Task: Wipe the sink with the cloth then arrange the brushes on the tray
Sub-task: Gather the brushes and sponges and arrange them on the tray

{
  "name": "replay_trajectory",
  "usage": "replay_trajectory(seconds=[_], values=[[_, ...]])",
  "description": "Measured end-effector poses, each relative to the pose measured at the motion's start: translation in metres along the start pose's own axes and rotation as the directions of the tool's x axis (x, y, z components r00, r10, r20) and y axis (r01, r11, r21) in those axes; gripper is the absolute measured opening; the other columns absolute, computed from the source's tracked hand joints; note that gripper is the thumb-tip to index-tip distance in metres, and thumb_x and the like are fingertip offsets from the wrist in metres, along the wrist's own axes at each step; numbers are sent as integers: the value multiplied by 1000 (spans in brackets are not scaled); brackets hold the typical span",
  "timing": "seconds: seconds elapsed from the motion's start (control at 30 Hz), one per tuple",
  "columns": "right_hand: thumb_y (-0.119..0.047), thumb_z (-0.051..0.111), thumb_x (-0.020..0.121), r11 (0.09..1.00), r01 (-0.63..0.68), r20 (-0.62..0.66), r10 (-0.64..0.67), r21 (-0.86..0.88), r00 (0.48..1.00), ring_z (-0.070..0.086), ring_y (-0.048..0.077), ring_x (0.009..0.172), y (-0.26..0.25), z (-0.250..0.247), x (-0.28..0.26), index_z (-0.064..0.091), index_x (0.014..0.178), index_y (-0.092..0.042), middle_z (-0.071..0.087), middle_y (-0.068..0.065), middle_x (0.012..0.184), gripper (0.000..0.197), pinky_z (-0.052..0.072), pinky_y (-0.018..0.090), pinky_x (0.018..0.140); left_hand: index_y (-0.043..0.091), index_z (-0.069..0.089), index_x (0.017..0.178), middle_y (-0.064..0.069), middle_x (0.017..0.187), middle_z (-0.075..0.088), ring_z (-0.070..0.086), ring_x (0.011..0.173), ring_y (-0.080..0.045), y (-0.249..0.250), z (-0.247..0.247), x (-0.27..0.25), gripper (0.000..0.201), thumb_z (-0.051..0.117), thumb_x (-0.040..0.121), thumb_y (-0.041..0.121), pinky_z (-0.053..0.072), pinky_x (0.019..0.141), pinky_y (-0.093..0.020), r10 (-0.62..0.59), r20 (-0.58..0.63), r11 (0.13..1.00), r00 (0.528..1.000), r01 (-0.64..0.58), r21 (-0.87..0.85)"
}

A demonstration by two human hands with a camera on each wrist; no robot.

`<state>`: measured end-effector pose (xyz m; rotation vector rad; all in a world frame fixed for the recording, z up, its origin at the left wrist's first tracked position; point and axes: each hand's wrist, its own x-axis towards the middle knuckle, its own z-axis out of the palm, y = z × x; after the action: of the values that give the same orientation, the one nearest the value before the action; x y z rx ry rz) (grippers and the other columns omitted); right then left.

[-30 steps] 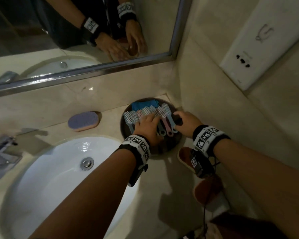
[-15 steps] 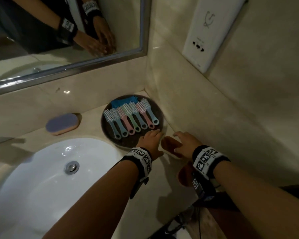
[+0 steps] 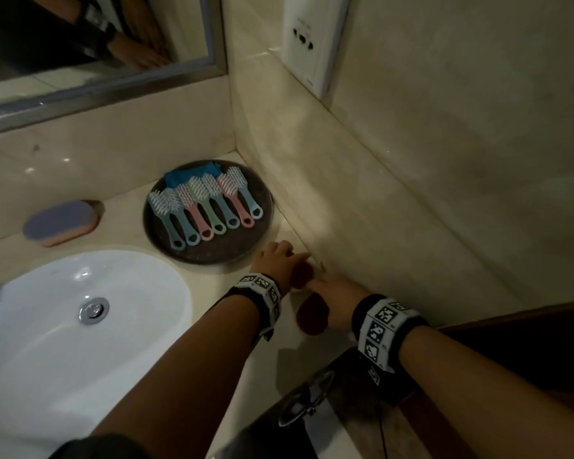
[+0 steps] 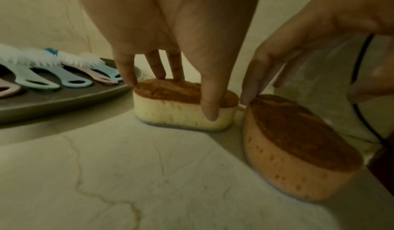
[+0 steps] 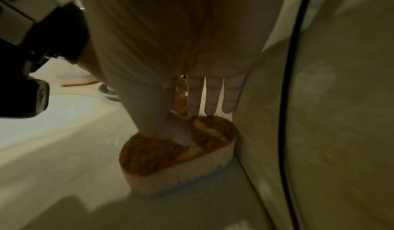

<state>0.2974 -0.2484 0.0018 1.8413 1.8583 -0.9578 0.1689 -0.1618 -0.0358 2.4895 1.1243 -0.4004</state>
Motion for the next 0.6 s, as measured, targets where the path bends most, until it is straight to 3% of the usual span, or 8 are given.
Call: replay_trajectory(seconds=[0.1,0.33,0.43,0.6], values=[[-19,63,80,996,64,-34,-66,-61,997,40,32,126,3,8,-4,39,136,-29,34,7,142,61,38,42,106,37,32,140,-5,136,32,29,129,-29,-1,4,-6,72,69,79,34,32,108,-43,-70,12,998,997,70,2],[-24,56,86,986,77,-92,-91,-145,992,36,32,125,4,16,-4,41,135,-26,36,7,138,51,37,41,105,17,43,134,-9,137,36,38,125,-31,-2,9,-26,61,67,80,33,35,106,-43,-184,18,980,983,185,-72],[-20,57,84,981,74,-82,-90,-179,993,36,32,124,4,16,-1,40,135,-29,36,7,137,55,38,44,103,19,42,135,-9,137,36,39,124,-30,-7,9,-31,61,67,81,32,37,104,-42,-192,40,977,981,194,-85],[-36,64,81,978,33,-112,-57,-206,992,38,30,123,3,18,5,36,137,-26,39,6,135,63,40,45,101,25,33,142,-8,142,30,34,129,-30,-14,10,-38,73,69,79,26,38,104,-46,-232,88,969,969,238,-72]])
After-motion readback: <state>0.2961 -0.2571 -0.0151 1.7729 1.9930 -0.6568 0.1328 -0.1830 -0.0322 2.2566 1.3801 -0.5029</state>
